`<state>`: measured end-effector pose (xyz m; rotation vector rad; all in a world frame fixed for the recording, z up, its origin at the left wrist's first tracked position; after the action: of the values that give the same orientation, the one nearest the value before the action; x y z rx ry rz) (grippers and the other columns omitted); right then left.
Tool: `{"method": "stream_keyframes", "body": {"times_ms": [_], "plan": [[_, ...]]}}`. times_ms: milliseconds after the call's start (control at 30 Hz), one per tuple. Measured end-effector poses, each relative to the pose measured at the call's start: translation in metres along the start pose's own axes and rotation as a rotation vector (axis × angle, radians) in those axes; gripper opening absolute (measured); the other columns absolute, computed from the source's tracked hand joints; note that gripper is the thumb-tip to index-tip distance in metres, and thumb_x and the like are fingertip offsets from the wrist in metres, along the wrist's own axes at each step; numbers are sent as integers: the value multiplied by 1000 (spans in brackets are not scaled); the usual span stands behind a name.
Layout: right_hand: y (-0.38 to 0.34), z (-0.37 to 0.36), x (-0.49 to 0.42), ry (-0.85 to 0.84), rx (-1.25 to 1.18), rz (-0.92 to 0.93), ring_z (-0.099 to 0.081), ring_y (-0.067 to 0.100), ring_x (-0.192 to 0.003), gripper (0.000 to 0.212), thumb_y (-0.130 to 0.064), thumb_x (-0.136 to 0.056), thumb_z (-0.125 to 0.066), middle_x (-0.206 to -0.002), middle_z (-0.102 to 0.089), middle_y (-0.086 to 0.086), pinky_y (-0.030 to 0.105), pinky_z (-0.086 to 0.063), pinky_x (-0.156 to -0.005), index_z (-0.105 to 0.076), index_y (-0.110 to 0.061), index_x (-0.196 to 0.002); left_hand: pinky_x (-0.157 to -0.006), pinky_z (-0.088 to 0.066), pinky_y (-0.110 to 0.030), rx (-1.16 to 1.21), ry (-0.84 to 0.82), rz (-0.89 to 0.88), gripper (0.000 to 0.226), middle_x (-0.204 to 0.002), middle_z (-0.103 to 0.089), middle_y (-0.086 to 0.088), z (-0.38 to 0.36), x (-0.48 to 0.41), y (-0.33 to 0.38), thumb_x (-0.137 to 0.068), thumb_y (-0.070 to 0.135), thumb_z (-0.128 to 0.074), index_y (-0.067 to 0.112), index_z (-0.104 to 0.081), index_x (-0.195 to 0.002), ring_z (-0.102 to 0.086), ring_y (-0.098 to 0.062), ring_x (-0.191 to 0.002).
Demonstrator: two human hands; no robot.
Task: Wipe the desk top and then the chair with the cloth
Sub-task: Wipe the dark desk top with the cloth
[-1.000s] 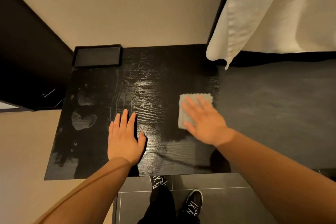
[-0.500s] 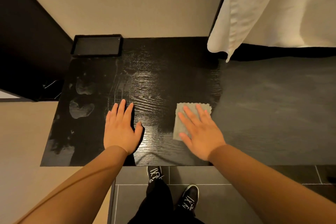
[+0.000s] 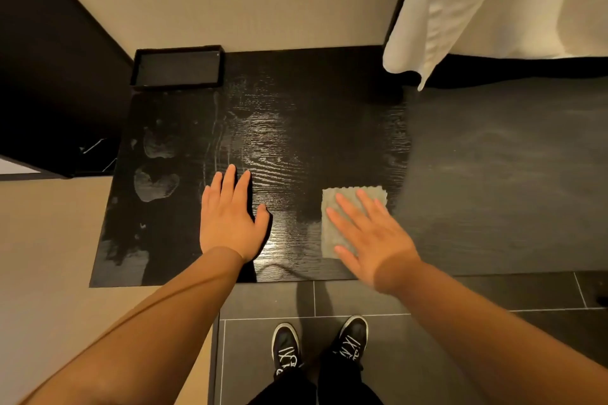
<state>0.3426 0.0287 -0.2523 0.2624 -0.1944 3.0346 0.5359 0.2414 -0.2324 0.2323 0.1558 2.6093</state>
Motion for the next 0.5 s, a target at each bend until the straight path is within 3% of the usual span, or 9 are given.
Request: {"method": "stream_keyframes", "body": {"times_ms": [133,267,400,500], "plan": [[33,7,-19,32,44,-190,-10,41,-155,72,-59,-99,-31,-169,-20,6,56,-19,-122,-27,-22,-161,-130,-13,-51,19,7,-4,73,-173,-18,-7,0,2,0,-98,53,-41,22,-29,-163,-11,-31,-160],[-12,5,-23,71,28,-417,-4,44,-155,69,-52,-101,-21,-171,-11,9,58,-12,-124,-18,-21,-163,-130,-13,-51,24,8,-13,74,-173,-18,-7,-1,1,0,-97,54,-40,23,-29,-163,-12,-31,-160],[-74,-6,-3,58,-10,-176,2,39,-156,66,-51,-103,-27,-172,-7,3,56,-6,-126,-17,-26,-163,-130,-12,-52,21,7,-24,74,-174,-18,-8,-2,1,-3,-98,54,-40,22,-28,-164,-11,-32,-160],[-53,-5,5,117,-17,-24,-9,35,-157,66,-53,-102,-38,-170,-19,2,52,-11,-127,-27,-26,-161,-130,-11,-53,13,-8,-34,75,-174,-16,-8,-4,1,-5,-99,55,-38,21,-26,-164,-9,-33,-160]]}}
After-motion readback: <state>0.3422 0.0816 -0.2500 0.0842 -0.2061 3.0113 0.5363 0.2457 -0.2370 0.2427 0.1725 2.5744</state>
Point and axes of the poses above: each hand's wrist, its own x-axis away from the middle knuckle, its own z-axis out of the back of the hand, y = z × x, the point moved 2 cm from there along -x, towards the middle knuckle
